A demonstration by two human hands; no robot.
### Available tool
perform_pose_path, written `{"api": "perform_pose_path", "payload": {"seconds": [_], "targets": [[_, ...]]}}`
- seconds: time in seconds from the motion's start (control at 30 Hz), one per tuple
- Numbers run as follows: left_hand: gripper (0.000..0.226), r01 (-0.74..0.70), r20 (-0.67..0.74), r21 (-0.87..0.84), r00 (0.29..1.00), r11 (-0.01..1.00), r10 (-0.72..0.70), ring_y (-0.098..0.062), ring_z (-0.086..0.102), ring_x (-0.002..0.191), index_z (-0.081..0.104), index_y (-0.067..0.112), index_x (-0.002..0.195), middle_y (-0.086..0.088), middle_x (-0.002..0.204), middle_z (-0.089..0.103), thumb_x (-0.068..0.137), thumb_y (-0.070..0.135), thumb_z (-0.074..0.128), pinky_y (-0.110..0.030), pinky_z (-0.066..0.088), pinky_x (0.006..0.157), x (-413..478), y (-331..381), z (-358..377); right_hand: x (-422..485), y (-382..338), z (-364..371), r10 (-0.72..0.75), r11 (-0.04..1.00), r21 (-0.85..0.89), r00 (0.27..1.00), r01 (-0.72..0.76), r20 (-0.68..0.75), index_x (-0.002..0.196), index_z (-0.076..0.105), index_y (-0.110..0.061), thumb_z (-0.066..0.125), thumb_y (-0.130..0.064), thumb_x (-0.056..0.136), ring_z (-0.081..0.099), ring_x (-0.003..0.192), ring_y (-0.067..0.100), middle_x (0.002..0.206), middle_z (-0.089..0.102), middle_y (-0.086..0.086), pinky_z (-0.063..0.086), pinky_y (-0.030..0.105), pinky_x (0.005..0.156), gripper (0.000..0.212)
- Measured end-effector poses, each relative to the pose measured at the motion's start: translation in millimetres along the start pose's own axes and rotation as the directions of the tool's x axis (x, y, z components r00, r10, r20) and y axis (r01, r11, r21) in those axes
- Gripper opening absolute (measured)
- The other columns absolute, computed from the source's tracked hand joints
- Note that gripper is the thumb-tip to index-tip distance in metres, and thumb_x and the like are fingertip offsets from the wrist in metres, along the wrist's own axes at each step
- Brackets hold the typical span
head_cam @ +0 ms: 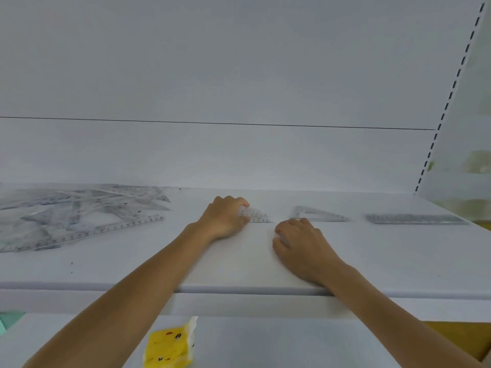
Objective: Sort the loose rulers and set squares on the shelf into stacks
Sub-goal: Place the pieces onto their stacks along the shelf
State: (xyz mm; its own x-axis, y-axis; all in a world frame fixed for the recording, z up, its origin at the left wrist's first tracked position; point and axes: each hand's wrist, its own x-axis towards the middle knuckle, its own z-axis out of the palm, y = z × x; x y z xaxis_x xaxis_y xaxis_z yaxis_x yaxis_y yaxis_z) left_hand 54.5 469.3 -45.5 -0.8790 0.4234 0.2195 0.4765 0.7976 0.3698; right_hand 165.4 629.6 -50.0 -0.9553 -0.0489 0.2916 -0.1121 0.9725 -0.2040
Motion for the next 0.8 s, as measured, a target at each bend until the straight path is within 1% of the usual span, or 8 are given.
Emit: {"api": "perform_pose_path", "payload": {"seconds": [0.03,0.1,0.23,0.4,0.5,0.63,0.7,0.8], "targets": [[0.036,0.001,0.011,0.100,1.000,0.995,-0.002,-0.027,0.039,0.122,0.047,0.026,0.128,-0.005,0.131,0.050,0.094,0.036,0.041,-0.037,0.033,0.100,-1.0,2.1,3.0,0.1,0.4,0.0,-0.004,1.000,0.000,1.000,0.004,-0.006,0.110,0.054,-0.010,0.034,-0.027,0.094,0.043,0.111,0.021,0.117,0.056,0.004,0.034,0.034,0.088,0.031],[0.036,-0.006,0.015,0.184,1.000,0.983,0.003,-0.030,0.038,0.120,0.045,0.027,0.129,-0.006,0.131,0.049,0.096,0.033,0.033,-0.039,0.032,0.098,-3.2,4.5,5.8,-0.2,0.6,0.9,-0.009,1.000,0.003,1.000,0.009,-0.012,0.109,0.054,-0.010,0.035,-0.027,0.094,0.043,0.109,0.021,0.116,0.056,0.004,0.034,0.034,0.086,0.030],[0.038,-0.002,0.006,0.160,1.000,0.987,0.001,-0.028,0.036,0.120,0.043,0.026,0.130,-0.006,0.131,0.048,0.092,0.030,0.037,-0.038,0.030,0.098,-5.7,5.8,4.4,-0.2,0.5,0.5,-0.001,1.000,0.008,1.000,0.001,-0.010,0.109,0.054,-0.010,0.035,-0.027,0.094,0.043,0.111,0.022,0.117,0.056,0.004,0.035,0.035,0.088,0.030],[0.055,0.000,-0.016,0.087,1.000,0.996,0.001,-0.026,0.029,0.128,0.024,0.029,0.141,-0.006,0.140,0.036,0.090,0.032,0.043,-0.037,0.027,0.103,-8.2,5.7,2.7,-0.1,0.7,0.2,0.002,1.000,0.011,1.000,-0.002,-0.008,0.111,0.054,-0.010,0.035,-0.027,0.095,0.042,0.112,0.021,0.119,0.056,0.004,0.035,0.035,0.092,0.031],[0.052,-0.033,-0.002,0.077,0.999,0.996,0.034,-0.025,0.030,0.128,0.027,0.028,0.141,-0.006,0.138,0.037,0.091,0.031,0.043,-0.036,0.027,0.103,-8.1,6.4,2.4,0.1,0.5,0.8,0.005,1.000,0.006,1.000,-0.005,-0.006,0.112,0.054,-0.010,0.034,-0.027,0.095,0.043,0.113,0.021,0.119,0.056,0.004,0.036,0.035,0.093,0.032],[0.052,-0.008,-0.039,0.072,0.999,0.997,0.011,-0.023,0.028,0.128,0.030,0.026,0.139,-0.004,0.139,0.037,0.090,0.033,0.046,-0.034,0.027,0.102,-9.7,4.2,0.6,0.4,2.4,1.1,0.019,0.999,0.028,1.000,-0.019,-0.011,0.113,0.056,-0.011,0.038,-0.028,0.093,0.043,0.115,0.021,0.121,0.057,0.003,0.035,0.036,0.094,0.032],[0.050,-0.011,-0.106,0.048,0.994,0.999,0.016,-0.021,0.030,0.127,0.034,0.025,0.137,-0.003,0.137,0.039,0.089,0.033,0.048,-0.033,0.028,0.102,-11.8,1.8,-2.7,2.1,3.1,-0.5,0.030,0.999,0.045,0.999,-0.029,-0.020,0.114,0.057,-0.013,0.041,-0.029,0.092,0.043,0.116,0.021,0.122,0.057,0.002,0.035,0.036,0.096,0.032],[0.044,-0.037,-0.225,-0.020,0.974,0.999,0.032,-0.021,0.039,0.121,0.044,0.021,0.130,-0.004,0.130,0.047,0.089,0.031,0.051,-0.034,0.035,0.101,-17.1,1.4,-10.4,4.2,3.0,-4.9,0.039,0.998,0.060,0.999,-0.038,-0.013,0.119,0.056,-0.017,0.044,-0.032,0.091,0.044,0.117,0.021,0.124,0.056,0.001,0.036,0.037,0.098,0.034]]}}
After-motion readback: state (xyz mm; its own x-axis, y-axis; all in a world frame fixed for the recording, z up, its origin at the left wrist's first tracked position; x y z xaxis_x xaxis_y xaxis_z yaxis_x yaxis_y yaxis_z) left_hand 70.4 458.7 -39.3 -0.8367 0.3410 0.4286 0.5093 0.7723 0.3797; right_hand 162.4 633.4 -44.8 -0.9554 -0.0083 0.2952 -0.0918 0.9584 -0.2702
